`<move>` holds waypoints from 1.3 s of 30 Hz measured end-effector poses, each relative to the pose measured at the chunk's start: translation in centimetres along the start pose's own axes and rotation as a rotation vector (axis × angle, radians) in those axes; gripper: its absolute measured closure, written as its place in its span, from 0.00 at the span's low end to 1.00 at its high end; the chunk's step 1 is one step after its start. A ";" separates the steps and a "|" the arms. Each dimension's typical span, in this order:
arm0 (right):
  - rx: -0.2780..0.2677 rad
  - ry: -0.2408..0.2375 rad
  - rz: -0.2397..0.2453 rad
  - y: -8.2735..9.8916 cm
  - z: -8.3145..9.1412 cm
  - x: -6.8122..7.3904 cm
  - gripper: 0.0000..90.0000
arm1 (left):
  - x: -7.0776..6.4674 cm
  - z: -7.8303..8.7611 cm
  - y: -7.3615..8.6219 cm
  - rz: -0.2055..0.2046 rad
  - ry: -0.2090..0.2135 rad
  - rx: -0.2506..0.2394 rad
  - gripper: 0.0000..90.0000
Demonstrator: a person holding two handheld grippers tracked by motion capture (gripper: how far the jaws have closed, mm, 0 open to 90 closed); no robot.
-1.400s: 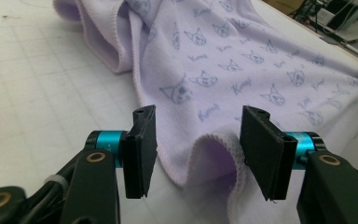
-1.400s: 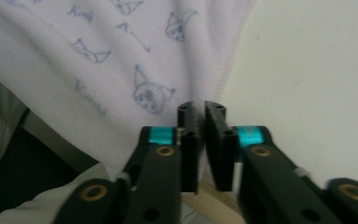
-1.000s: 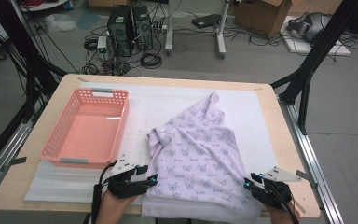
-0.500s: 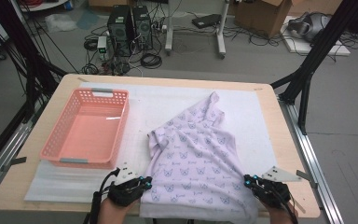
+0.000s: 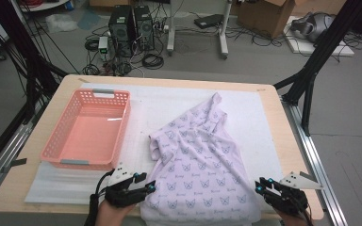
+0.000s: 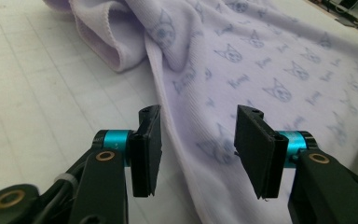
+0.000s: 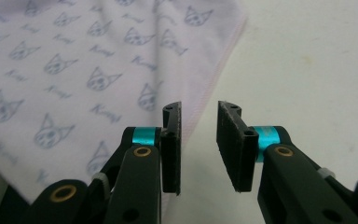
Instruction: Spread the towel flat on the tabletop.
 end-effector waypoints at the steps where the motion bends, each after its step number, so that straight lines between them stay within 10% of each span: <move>1: -0.008 0.011 -0.009 -0.2 -0.2 -0.3 0.79 | 0.2 -0.3 -0.2 -0.003 -0.001 0.003 0.58; 11: 0.040 0.030 0.025 -2.1 -4.3 -0.6 0.71 | 1.2 -4.4 -2.0 -0.021 -0.018 0.096 0.70; 15: 0.063 0.018 0.046 -3.2 -6.5 -0.6 0.71 | 1.1 -4.2 -2.1 -0.060 -0.025 0.095 0.92; 19: 0.082 -0.039 0.030 -3.2 -7.3 -0.8 0.95 | 1.1 -3.3 -1.6 -0.064 -0.011 0.084 0.94; 24: 0.112 -0.049 0.055 -2.2 -5.6 -0.6 0.97 | 0.7 -1.5 -0.4 -0.050 0.011 0.076 0.94; 29: 0.125 -0.056 0.070 0.1 -2.7 0.1 0.97 | -0.5 -0.4 0.8 -0.063 0.046 0.055 0.91; 32: 0.109 -0.054 0.056 0.5 -1.7 0.4 0.90 | -0.6 -0.2 0.2 -0.069 0.041 0.004 0.69; 39: 0.053 0.006 0.037 -1.4 -2.9 -0.4 0.75 | 0.7 -1.6 -1.7 -0.031 0.030 -0.015 0.57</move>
Point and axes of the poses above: each handheld gripper's, and its own axes: z roughly backward along the jaws, y roughly out of its underside, x roughly to its left, the point moved 4 cm from there along -z, roughly forward along the jaws, and after that the axes turned 3 degrees about x, right-handed, at the moved point
